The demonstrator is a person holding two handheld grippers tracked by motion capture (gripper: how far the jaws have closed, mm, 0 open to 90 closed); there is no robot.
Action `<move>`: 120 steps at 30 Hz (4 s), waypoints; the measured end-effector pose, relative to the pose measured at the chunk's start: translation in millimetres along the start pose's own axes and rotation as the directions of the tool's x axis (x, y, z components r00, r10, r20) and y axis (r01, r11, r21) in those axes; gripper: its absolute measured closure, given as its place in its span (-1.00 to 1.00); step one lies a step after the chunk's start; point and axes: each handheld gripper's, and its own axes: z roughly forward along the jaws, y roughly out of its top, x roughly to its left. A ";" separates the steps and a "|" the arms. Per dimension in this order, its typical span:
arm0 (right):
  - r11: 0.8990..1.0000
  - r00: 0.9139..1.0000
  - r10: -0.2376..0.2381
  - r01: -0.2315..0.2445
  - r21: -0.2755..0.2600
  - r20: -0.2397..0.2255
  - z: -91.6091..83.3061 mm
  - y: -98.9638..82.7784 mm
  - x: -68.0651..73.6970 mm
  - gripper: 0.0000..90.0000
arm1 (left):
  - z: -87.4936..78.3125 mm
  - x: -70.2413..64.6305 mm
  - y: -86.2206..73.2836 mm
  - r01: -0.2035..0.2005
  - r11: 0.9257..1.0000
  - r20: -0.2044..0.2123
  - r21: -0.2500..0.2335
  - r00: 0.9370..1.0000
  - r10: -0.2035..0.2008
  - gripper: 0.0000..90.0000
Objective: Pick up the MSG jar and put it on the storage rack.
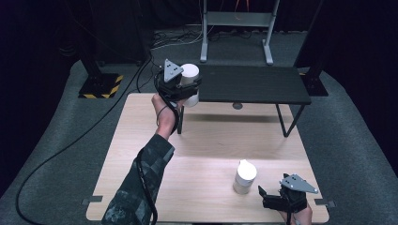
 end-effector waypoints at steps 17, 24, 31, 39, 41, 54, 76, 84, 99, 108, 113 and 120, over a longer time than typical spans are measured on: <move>1.000 1.000 0.005 -0.005 0.016 -0.002 2.5 -2.3 -4.2 -1.00 | 14.4 8.0 20.0 -0.006 1.000 -0.030 0.002 1.000 0.006 -0.24; 1.000 1.000 0.007 -0.007 0.018 0.000 3.4 -3.8 -6.9 -1.00 | 24.1 12.4 20.6 0.007 1.000 -0.042 0.021 0.999 -0.006 -0.24; 1.000 1.000 0.011 -0.011 0.017 -0.001 3.2 -5.8 -8.3 -1.00 | 31.1 16.4 13.3 0.044 0.998 -0.045 0.042 0.998 -0.042 -0.24; 1.000 1.000 0.010 -0.010 0.018 -0.005 4.7 -5.6 -7.2 -1.00 | 32.4 26.4 7.9 0.089 0.996 -0.032 0.032 0.996 -0.088 -0.24; 1.000 1.000 0.007 -0.007 0.019 -0.004 5.0 -5.0 -6.7 -1.00 | 32.6 27.2 9.2 0.087 0.995 -0.028 0.038 0.996 -0.086 -0.24; 1.000 1.000 0.010 -0.010 0.009 -0.005 2.9 -4.6 -5.6 -1.00 | 31.2 26.0 11.1 0.079 0.996 -0.028 0.048 0.997 -0.078 -0.24; 1.000 1.000 0.020 -0.020 -0.007 -0.007 0.2 -3.3 -2.2 -1.00 | 14.5 16.7 33.5 0.062 0.978 -0.060 0.197 0.997 -0.051 -0.99; 1.000 1.000 0.022 -0.022 -0.016 0.001 -2.2 -3.3 -0.5 -1.00 | -6.8 9.5 22.4 0.026 0.946 -0.066 0.323 0.998 -0.005 -1.00; 0.999 0.999 0.046 -0.046 -0.015 0.019 -0.4 -6.8 1.6 -1.00 | -44.6 -1.7 -75.4 -0.020 0.864 0.004 0.503 1.000 0.021 -0.99; 0.999 0.999 0.037 -0.037 -0.012 0.022 2.5 -6.4 3.8 -1.00 | -68.6 -15.9 -133.9 -0.010 0.836 -0.007 0.549 1.000 0.017 -0.99; 0.999 0.999 0.046 -0.045 -0.019 0.020 1.8 -8.2 4.3 -1.00 | -77.3 -14.7 -155.7 0.039 0.819 -0.041 0.572 0.999 -0.019 -1.00; 0.998 0.998 0.054 -0.054 -0.026 0.020 0.4 -10.5 4.9 -1.00 | -84.7 -13.7 -174.2 0.094 0.801 -0.081 0.592 0.995 -0.057 -0.99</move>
